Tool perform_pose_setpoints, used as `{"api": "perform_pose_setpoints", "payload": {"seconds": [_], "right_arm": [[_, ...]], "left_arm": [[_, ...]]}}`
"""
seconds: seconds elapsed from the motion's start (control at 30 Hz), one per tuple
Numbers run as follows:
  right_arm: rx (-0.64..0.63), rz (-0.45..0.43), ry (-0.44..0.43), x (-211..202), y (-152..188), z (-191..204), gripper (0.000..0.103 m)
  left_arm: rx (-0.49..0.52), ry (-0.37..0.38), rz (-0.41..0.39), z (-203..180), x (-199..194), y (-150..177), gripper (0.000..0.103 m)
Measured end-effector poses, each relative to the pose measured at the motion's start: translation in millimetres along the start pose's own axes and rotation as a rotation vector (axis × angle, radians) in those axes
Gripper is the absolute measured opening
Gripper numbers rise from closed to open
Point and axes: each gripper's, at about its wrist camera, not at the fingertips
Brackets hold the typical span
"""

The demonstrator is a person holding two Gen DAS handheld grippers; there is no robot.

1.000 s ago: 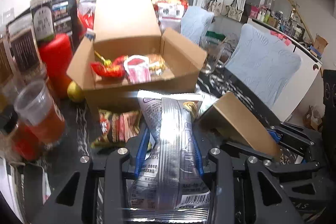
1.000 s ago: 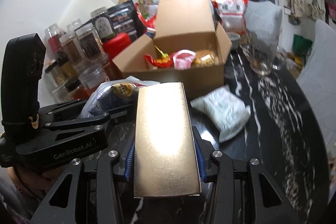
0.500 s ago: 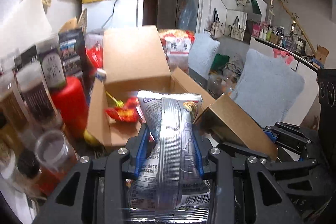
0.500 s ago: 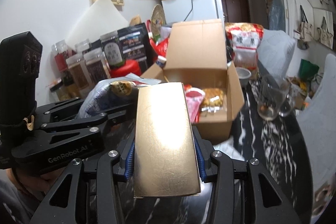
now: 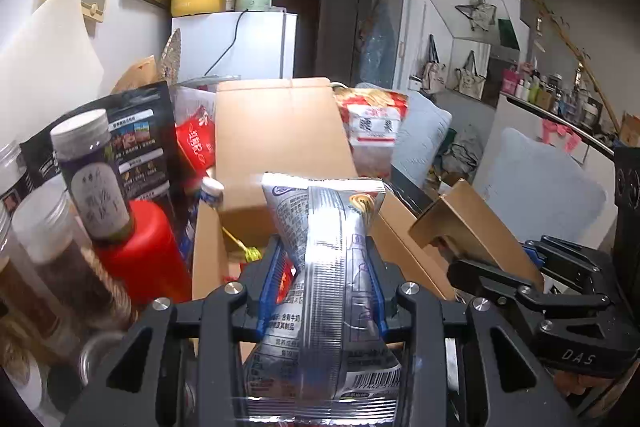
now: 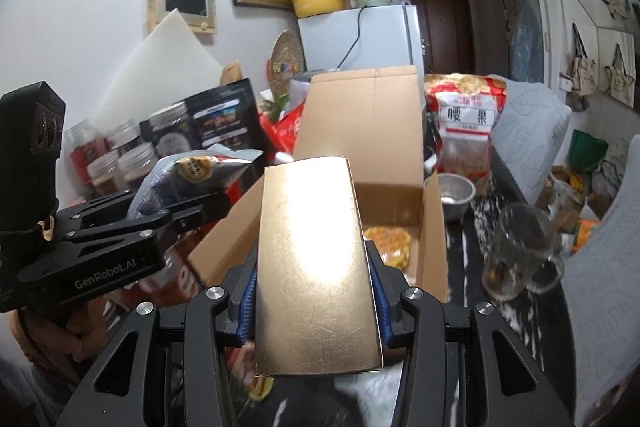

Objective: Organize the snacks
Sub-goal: 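Carry the silver packet and gold box over the cardboard box and lower them inside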

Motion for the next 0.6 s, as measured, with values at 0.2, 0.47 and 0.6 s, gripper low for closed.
{"api": "perform_pose_setpoints", "payload": {"seconds": [0.2,0.47,0.6], "right_arm": [[0.013,-0.003,0.024,26,-15,-15,0.045],[0.028,0.012,0.019,66,-32,-29,0.045],[0.041,0.032,0.012,88,-36,-33,0.045]], "left_arm": [[-0.013,-0.01,-0.01,11,30,-14,0.037],[0.013,-0.044,0.001,17,69,-28,0.037],[0.016,-0.08,0.032,22,90,-27,0.037]]}}
Point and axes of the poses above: each gripper's, at about its wrist camera, not at the fingertips, and x roughly the way its jaws point, z to its left, y to its underside, and after that the axes turned 6 degrees about -x, right-handed
